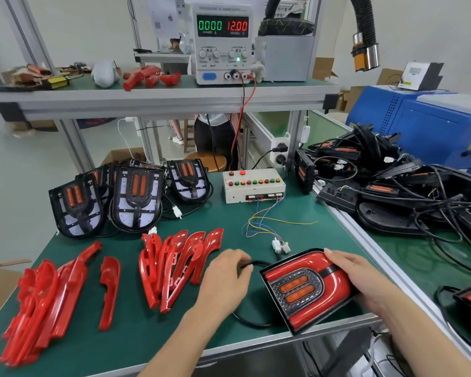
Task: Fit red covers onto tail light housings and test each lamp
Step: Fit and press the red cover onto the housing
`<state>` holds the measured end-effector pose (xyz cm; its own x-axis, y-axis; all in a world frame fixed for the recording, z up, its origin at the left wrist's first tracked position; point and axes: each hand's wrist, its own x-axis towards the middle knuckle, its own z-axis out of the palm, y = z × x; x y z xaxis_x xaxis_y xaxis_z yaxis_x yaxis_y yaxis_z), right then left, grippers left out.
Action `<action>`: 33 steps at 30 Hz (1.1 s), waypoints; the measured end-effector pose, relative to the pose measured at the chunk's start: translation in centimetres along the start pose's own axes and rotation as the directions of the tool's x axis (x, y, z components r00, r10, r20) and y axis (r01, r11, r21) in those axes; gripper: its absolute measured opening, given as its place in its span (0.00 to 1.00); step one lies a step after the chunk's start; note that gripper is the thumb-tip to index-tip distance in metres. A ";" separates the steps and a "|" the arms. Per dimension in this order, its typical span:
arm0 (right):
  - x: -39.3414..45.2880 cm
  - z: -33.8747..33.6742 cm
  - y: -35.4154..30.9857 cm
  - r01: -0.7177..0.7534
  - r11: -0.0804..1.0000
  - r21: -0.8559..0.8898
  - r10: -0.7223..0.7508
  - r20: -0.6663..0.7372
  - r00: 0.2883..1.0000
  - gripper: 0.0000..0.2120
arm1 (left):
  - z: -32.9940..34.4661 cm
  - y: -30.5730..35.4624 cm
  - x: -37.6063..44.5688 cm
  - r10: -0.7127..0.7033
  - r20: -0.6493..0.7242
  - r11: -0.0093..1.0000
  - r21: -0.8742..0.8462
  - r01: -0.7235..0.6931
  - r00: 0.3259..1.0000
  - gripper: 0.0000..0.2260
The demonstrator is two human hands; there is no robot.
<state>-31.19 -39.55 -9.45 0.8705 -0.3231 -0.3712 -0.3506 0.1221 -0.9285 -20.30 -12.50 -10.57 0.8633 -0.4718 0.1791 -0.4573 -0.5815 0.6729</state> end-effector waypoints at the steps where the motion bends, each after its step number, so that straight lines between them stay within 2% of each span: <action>1: 0.1 0.0 0.0 -0.001 1.000 -0.030 0.000 -0.004 1.000 0.21 | 0.4 0.3 0.4 0.049 0.079 0.993 0.103 -0.057 0.996 0.12; 3: 0.3 0.3 -0.1 0.012 0.995 -0.104 -0.015 -0.021 1.000 0.20 | 1.2 0.9 1.1 0.115 0.205 0.944 0.281 -0.171 0.972 0.19; 5: 0.4 0.5 -0.1 0.065 0.973 -0.223 -0.077 -0.046 0.996 0.16 | 1.9 1.3 1.7 0.123 0.257 0.899 0.380 -0.217 0.959 0.22; 9: 1.1 0.3 -0.2 0.173 0.883 -0.437 -0.215 -0.046 0.976 0.12 | 1.6 1.6 3.2 0.100 0.303 0.852 0.466 -0.239 0.948 0.10; 11: 1.5 0.1 -0.4 0.189 0.832 -0.522 -0.235 -0.023 0.972 0.11 | 1.1 1.5 4.1 0.063 0.324 0.881 0.426 -0.205 0.944 0.10; 13: 1.8 0.2 -0.6 0.188 0.786 -0.589 -0.236 -0.006 0.972 0.11 | 0.6 1.4 5.1 0.024 0.324 0.941 0.311 -0.131 0.946 0.13; 16: 2.4 0.5 -0.7 0.187 0.729 -0.659 -0.253 -0.005 0.967 0.11 | 0.8 2.1 6.8 -0.029 0.260 0.981 0.190 -0.022 0.965 0.15; 19: 2.5 0.7 -0.7 0.203 0.702 -0.683 -0.273 0.006 0.962 0.12 | 2.3 3.5 8.1 -0.115 0.292 0.966 0.256 0.039 0.949 0.24; 21: 2.6 0.6 -0.7 0.216 0.703 -0.678 -0.290 0.005 0.957 0.12 | 3.6 4.1 9.0 -0.160 0.298 0.959 0.273 0.076 0.941 0.26; 23: 2.7 0.7 -0.8 0.216 0.718 -0.662 -0.283 0.006 0.959 0.12 | 4.2 4.2 9.4 -0.179 0.277 0.950 0.299 0.093 0.944 0.24; 25: 2.9 0.6 -0.8 0.205 0.738 -0.643 -0.265 0.003 0.964 0.12 | 4.5 4.1 9.7 -0.178 0.269 0.944 0.319 0.087 0.946 0.17; 27: 3.2 0.6 -0.9 0.202 0.746 -0.635 -0.256 0.007 0.967 0.12 | 4.5 3.8 9.7 -0.201 0.256 0.958 0.253 0.135 0.945 0.11; 28: 3.3 0.6 -0.9 0.204 0.747 -0.633 -0.257 0.008 0.966 0.13 | 4.4 3.6 9.7 -0.223 0.245 0.968 0.169 0.185 0.943 0.10; 31: 3.8 0.9 -1.4 0.218 0.737 -0.640 -0.284 0.000 0.959 0.14 | 3.2 2.8 9.4 -0.293 0.236 0.927 -0.165 0.336 0.926 0.12; 33: 4.1 1.4 -1.8 0.244 0.717 -0.654 -0.315 0.008 0.949 0.13 | 2.4 2.1 9.1 -0.286 0.228 0.913 -0.230 0.337 0.931 0.11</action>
<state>-26.45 -39.76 -9.28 0.9395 -0.3373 -0.0597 -0.2648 -0.6045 -0.7513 -13.88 -19.56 -9.25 0.8855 -0.4244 -0.1893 -0.0781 -0.5374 0.8397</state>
